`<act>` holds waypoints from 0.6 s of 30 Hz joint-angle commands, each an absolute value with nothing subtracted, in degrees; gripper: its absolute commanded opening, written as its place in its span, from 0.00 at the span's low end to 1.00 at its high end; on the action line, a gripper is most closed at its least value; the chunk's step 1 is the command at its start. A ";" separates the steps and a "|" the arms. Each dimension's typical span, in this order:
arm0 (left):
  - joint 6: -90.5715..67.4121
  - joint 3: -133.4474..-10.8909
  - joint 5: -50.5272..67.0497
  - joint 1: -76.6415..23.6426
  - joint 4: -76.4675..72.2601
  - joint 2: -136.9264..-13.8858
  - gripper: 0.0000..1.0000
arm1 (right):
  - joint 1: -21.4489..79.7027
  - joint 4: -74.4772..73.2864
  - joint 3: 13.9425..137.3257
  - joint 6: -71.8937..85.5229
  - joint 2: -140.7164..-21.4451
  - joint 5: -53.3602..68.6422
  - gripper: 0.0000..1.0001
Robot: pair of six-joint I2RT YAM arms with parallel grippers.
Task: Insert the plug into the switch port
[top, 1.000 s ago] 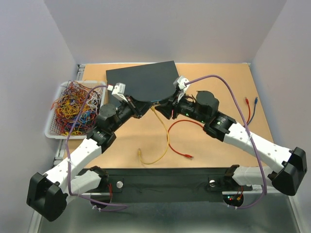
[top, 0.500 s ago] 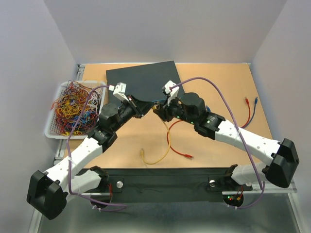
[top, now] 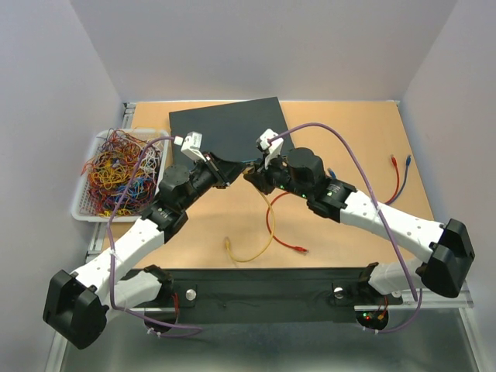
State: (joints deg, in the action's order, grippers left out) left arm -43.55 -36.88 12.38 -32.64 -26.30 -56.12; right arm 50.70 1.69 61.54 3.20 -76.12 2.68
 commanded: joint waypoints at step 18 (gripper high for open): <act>-41.92 -54.29 2.91 -33.40 -20.13 -54.05 0.99 | 48.70 6.77 48.09 9.92 -70.40 -16.08 0.00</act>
